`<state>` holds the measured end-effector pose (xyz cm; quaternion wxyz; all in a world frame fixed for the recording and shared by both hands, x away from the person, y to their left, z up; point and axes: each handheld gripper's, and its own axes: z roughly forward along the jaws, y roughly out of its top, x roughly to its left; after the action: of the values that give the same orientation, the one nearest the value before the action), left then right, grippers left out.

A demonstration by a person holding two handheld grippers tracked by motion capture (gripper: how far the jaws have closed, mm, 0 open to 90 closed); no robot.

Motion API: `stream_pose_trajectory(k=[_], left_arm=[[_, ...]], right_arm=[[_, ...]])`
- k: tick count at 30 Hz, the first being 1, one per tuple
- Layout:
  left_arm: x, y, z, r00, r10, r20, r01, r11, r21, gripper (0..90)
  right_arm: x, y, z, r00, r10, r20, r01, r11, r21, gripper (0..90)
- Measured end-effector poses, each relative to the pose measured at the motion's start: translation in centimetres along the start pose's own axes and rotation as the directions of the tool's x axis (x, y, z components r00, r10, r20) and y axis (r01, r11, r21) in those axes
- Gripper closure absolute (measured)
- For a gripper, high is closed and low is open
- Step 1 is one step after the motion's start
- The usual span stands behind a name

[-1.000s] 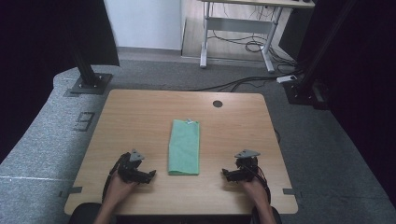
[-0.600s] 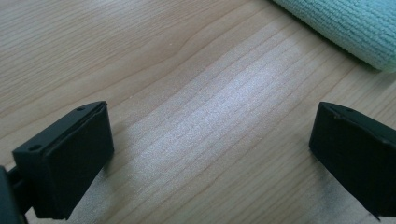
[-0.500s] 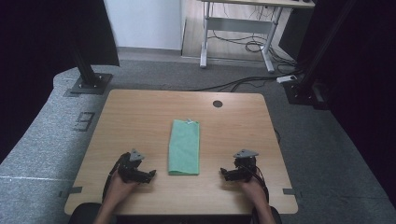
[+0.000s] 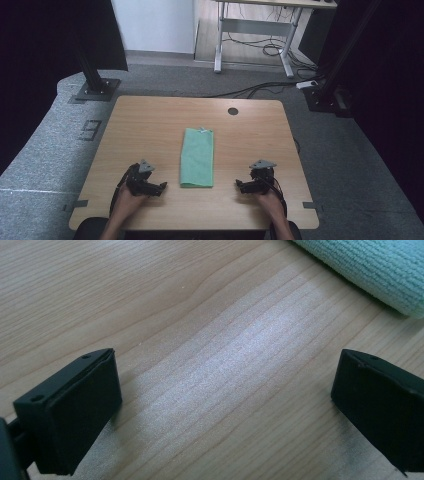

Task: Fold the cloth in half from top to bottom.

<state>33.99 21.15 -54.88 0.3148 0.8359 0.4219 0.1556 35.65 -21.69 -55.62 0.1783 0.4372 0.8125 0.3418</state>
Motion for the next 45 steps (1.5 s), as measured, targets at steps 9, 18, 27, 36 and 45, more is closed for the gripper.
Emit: stream_pose_trajectory(k=[9, 18, 27, 36, 45], left_arm=[[0.0, 0.0, 0.0, 1.0, -0.001, -0.001, 0.001, 1.0, 0.0, 0.0], [0.0, 0.0, 0.0, 1.0, -0.003, -0.003, 0.003, 1.0, 0.0, 0.0], [0.0, 0.1, 0.1, 1.0, -0.004, -0.003, 0.004, 1.0, 0.0, 0.0], [0.0, 0.1, 0.1, 1.0, -0.004, -0.005, 0.004, 1.0, 0.0, 0.0], [-0.1, 0.2, 0.1, 1.0, -0.003, -0.003, 0.003, 1.0, 0.0, 0.0]], right_arm=[[1.4, 0.9, 0.0, 0.9988, -0.038, -0.032, 0.038, 0.999, -0.009, 0.0], [3.7, 2.7, 0.6, 0.995, -0.068, -0.074, 0.067, 0.998, -0.013, 0.0], [5.7, 4.1, 1.3, 0.9919, -0.067, -0.108, 0.063, 0.997, -0.034, 0.2], [7.5, 4.8, 2.9, 0.9927, -0.086, -0.085, 0.085, 0.996, -0.014, 2.5], [7.6, 4.4, 3.8, 0.9938, -0.083, -0.073, 0.084, 0.996, 0.006, 2.6]])
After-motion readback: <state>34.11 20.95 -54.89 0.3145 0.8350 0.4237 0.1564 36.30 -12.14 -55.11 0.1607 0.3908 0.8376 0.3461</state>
